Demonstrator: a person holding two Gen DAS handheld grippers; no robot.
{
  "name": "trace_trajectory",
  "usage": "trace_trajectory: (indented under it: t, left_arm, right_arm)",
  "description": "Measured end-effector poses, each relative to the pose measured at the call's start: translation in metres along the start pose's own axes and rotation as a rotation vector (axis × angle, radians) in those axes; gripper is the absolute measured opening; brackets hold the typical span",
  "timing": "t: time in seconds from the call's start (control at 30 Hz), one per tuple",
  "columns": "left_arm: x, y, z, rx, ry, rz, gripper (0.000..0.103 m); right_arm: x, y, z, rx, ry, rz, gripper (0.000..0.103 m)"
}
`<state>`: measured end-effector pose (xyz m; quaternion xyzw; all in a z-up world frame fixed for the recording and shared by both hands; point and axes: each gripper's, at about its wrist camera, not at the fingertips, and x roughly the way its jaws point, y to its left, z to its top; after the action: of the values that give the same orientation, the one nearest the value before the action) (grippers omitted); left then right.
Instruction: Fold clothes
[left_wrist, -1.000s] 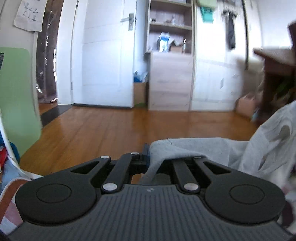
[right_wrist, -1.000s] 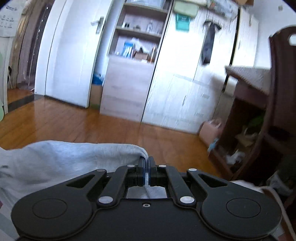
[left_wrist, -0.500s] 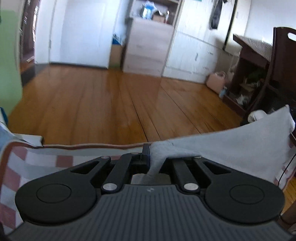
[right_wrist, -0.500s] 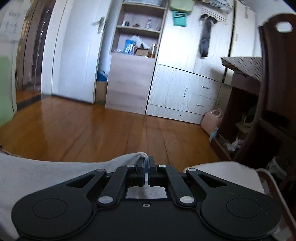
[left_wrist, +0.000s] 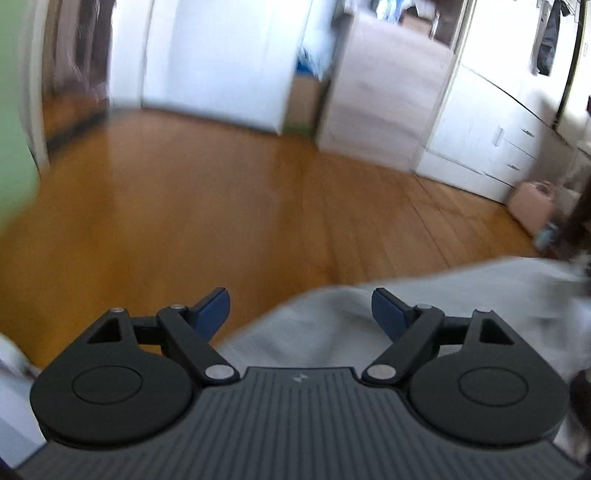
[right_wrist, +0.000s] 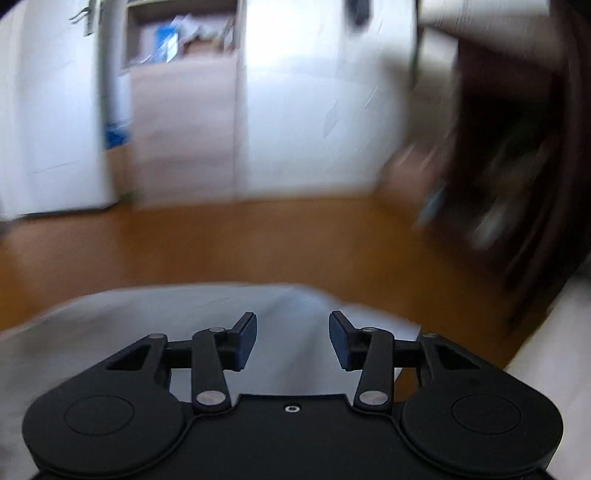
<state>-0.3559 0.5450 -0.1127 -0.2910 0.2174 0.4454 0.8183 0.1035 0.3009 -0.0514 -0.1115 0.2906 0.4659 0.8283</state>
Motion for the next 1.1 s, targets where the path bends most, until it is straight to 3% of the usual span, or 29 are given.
trace_trajectory:
  t: [0.07,0.17,0.23,0.33,0.5,0.6,0.7,0.8,0.83,0.9,0.97,1.1]
  left_arm:
    - [0.011,-0.013,-0.049,0.004,0.102,-0.066,0.084]
    - [0.01,-0.028,-0.108,-0.034,0.226,-0.155,0.084]
    - [0.003,-0.036,-0.141,-0.081,0.277,-0.228,0.084]
    - [-0.008,-0.043,-0.174,-0.142,0.322,-0.308,0.084]
    - [-0.022,-0.048,-0.207,-0.211,0.359,-0.365,0.084]
    - [-0.022,-0.059,-0.207,-0.107,0.388,-0.331,0.074]
    - [-0.027,-0.064,-0.203,-0.091,0.387,-0.316,0.074]
    - [-0.042,-0.069,-0.207,-0.068,0.343,-0.328,0.068]
    - [-0.044,-0.072,-0.21,-0.034,0.311,-0.287,0.065]
    - [-0.047,-0.08,-0.217,0.036,0.242,-0.192,0.058]
    - [-0.049,-0.087,-0.219,0.08,0.248,-0.169,0.051]
    - [-0.074,-0.119,-0.218,0.23,0.126,-0.298,0.052]
  right_arm:
    - [0.005,-0.011,-0.063,0.057,0.125,0.128,0.049]
    - [-0.003,-0.03,-0.148,0.118,0.265,0.246,0.049]
    - [-0.018,-0.036,-0.194,0.134,0.318,0.285,0.049]
    - [-0.047,-0.032,-0.234,0.128,0.353,0.352,0.049]
    - [-0.079,-0.028,-0.255,0.153,0.371,0.479,0.049]
    - [-0.091,-0.036,-0.269,0.244,0.373,0.487,0.056]
    - [-0.097,-0.045,-0.279,0.305,0.372,0.459,0.06]
    - [-0.1,-0.047,-0.292,0.345,0.376,0.488,0.063]
    - [-0.099,-0.047,-0.296,0.354,0.385,0.512,0.063]
    - [-0.093,-0.042,-0.304,0.353,0.395,0.541,0.053]
    - [-0.092,-0.036,-0.307,0.345,0.382,0.553,0.013]
    - [-0.107,-0.026,-0.298,0.343,0.319,0.648,0.01]
